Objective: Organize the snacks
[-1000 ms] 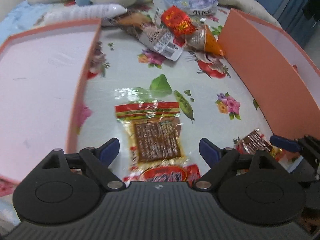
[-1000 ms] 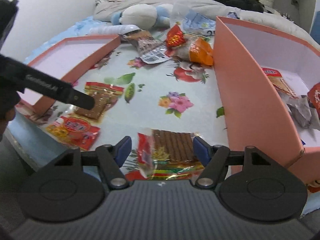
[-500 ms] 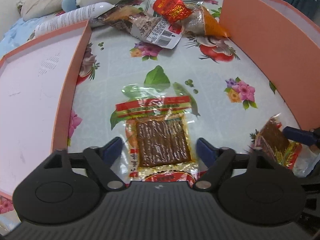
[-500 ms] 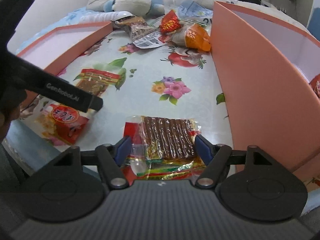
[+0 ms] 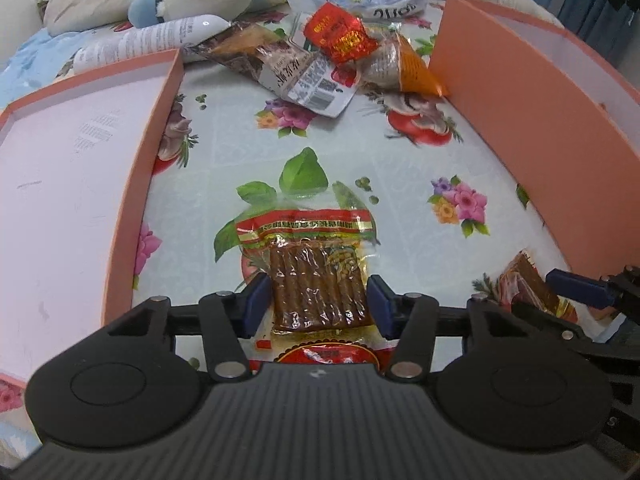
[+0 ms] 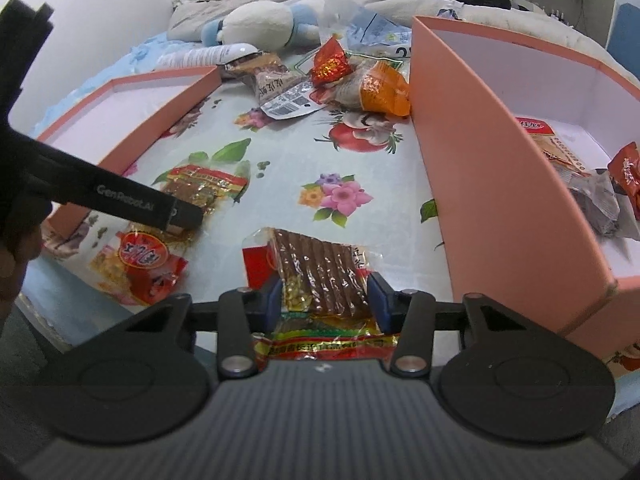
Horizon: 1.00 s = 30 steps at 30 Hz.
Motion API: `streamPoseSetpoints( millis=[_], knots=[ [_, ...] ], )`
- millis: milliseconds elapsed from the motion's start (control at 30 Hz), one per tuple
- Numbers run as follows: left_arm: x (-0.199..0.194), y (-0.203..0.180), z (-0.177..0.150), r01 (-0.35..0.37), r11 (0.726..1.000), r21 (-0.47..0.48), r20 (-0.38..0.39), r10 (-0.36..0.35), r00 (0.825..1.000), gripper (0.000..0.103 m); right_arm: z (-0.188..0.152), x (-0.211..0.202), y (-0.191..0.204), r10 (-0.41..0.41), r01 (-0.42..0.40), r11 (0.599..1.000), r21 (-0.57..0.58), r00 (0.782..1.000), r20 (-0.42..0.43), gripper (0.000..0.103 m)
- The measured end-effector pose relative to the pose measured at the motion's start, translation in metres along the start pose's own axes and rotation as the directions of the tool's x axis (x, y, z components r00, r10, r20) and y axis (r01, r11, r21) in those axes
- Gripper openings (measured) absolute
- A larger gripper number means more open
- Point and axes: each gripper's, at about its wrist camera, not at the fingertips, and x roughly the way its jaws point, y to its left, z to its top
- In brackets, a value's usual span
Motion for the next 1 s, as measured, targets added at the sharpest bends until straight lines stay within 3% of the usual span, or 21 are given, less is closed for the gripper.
streamPoseSetpoints(
  millis=[433,467,500,533,667,867,967,1000],
  knots=[
    [-0.069,0.009,0.007,0.032,0.994,-0.101,0.057,-0.026,0.998,0.055,0.025,-0.061,0.015,-0.010,0.007,0.999,0.033,0.994,0.105,0.048],
    [-0.076,0.008,0.007,0.033,0.993,-0.109,0.066,-0.026,0.998,0.042,0.029,-0.068,0.015,-0.016,0.011,0.999,0.037,0.993,0.119,0.048],
    [-0.083,0.008,0.009,0.037,0.992,-0.119,0.067,-0.030,0.997,0.022,0.031,-0.074,0.014,-0.022,0.017,0.999,0.041,0.991,0.130,0.048],
    [-0.089,0.009,0.010,0.055,0.989,-0.135,0.069,-0.046,0.997,0.021,0.033,-0.080,0.014,-0.030,0.024,0.999,0.046,0.990,0.141,0.048],
    [-0.101,0.003,0.012,0.072,0.988,-0.137,0.099,-0.059,0.993,0.021,0.037,-0.095,0.008,-0.073,0.063,0.996,0.058,0.982,0.177,0.048],
    [-0.079,-0.008,0.007,0.089,0.989,-0.117,0.069,-0.081,0.994,0.022,0.029,-0.100,-0.013,-0.105,0.091,0.992,0.091,0.982,0.157,0.048],
    [-0.062,-0.015,0.004,0.095,0.990,-0.105,0.031,-0.092,0.995,0.036,0.025,-0.108,-0.022,-0.107,0.090,0.990,0.111,0.982,0.154,0.048],
    [-0.057,-0.018,0.002,0.085,0.992,-0.097,0.020,-0.084,0.996,0.057,0.025,-0.111,-0.024,-0.118,0.102,0.989,0.109,0.981,0.156,0.048]
  ],
)
